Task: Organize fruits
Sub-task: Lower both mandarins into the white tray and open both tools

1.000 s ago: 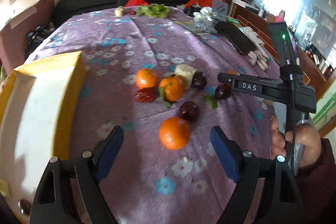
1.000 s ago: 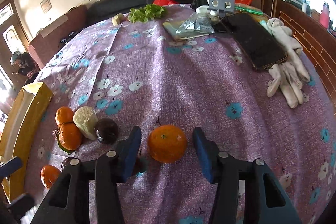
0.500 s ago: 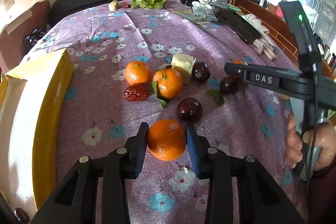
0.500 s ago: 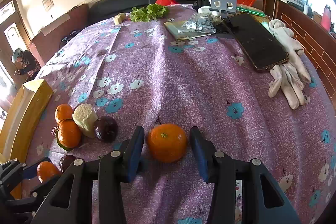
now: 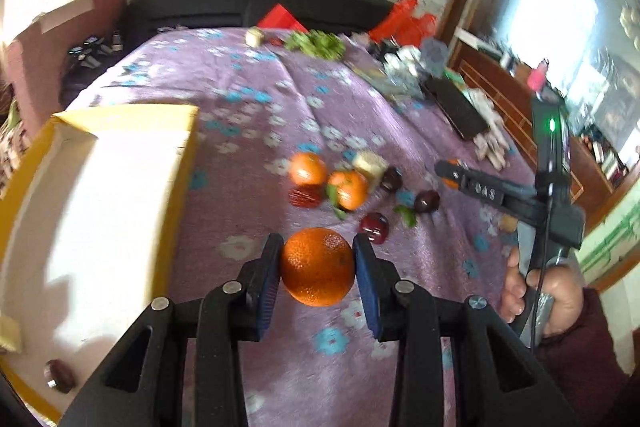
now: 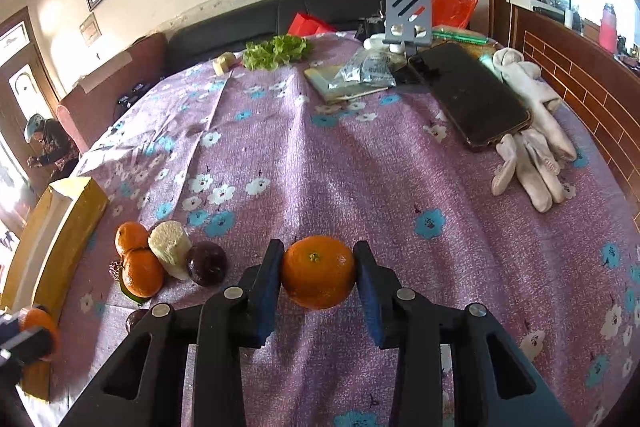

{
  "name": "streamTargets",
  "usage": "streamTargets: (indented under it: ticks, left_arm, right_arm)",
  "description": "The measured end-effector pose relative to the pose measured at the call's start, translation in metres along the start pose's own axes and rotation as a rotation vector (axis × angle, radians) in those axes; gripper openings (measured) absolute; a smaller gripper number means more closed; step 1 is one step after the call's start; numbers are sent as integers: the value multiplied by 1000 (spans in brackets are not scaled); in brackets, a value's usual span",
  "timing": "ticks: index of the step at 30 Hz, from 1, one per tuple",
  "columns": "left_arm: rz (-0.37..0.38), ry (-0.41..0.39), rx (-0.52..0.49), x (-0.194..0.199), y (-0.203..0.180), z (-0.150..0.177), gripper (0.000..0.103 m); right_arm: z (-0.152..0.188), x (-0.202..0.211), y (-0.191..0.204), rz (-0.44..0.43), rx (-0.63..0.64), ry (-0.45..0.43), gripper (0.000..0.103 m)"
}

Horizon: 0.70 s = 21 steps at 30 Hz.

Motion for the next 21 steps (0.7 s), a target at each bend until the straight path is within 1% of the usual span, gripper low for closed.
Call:
streamTargets:
  ticks: [4,7,8,11,13,16,18,21]
  left_arm:
    - [-42,-44,77,32,39,-1,35]
    - [-115,-76,126,52,77,0,35]
    - [-146,-85,148,58,92,0,35]
    - [-220,-81,214,64,136,1,35]
    - [-258,-63,249,62,159,1,35]
    - [-300,-32,299,56,194,2,35]
    - [-324,-5,330,49,213,5,35]
    - [-325,25,355,42,232,10,35]
  right_arm:
    - [1,9,11,13,44,-35,38]
    - [-3,24,31,24,86,-72,38]
    - [-5,32,41,10,99,-88,39]
    - [-8,56,78,-68,142,-107,39]
    - [-8,67,115,-158,188,-98,39]
    - [-1,70,175,-264,280,-52,39]
    - [8,63,218,-335,340,2,39]
    - [27,48,270,-400,409,72,40]
Point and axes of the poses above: each gripper's, at about its wrist camera, not at the fingertips, and x roughly against the way its jaws point, y to its left, z to its underside, the point moved 1 cm from there along -x, roughly the way its jaws point, and after that the axes turned 5 degrees about -z, right-handed, at the moved point
